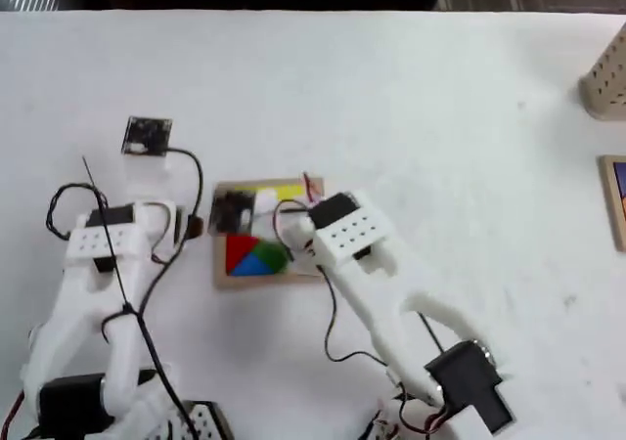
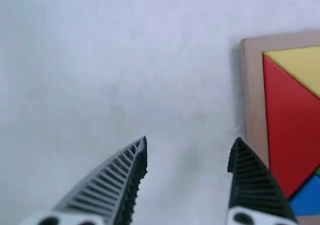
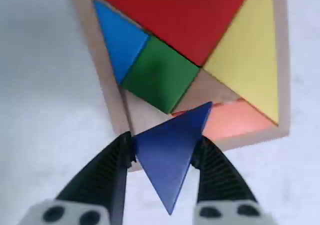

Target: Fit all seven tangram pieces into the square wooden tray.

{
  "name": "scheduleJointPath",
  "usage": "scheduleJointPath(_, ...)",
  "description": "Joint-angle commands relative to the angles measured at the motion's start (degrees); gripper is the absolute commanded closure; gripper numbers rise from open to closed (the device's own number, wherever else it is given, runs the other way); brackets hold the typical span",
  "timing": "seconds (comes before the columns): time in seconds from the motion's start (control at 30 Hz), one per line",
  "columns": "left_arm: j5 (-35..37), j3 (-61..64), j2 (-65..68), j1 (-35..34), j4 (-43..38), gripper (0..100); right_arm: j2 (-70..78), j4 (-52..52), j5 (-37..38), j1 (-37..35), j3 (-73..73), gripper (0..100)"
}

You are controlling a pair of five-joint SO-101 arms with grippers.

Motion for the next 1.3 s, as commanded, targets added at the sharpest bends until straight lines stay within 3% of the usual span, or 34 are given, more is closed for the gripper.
scheduleJointPath(0.0,-0.18,-0.53,-1.80,-0.57,-0.97,73,-2.33,2.51,12.40,-1.98,-0.18,98.1)
scheduleJointPath(0.17,-0.18,-0.53,-1.80,-0.57,-0.97,73,-0.40,3.21,26.46,-1.63,2.20,98.1)
scheduleJointPath(0.3,-0.18,-0.53,-1.80,-0.57,-0.97,73,2.33,3.30,29.80,-2.07,1.67,98.1)
scheduleJointPath(0.43,-0.18,-0.53,-1.71,-0.48,-1.05,73,3.12,3.91,29.80,-2.59,-0.18,96.1)
scheduleJointPath(0.63,-0.18,-0.53,-1.71,-0.48,-1.05,73,5.49,8.04,29.71,-2.42,-7.38,80.3)
scheduleJointPath(1.03,-0.18,-0.53,-1.71,-0.40,-1.05,73,16.48,22.90,29.19,-1.27,-25.41,79.3)
scheduleJointPath(1.27,-0.18,-0.53,-1.71,-0.40,-1.05,73,16.40,31.52,15.65,-3.65,-36.57,80.0)
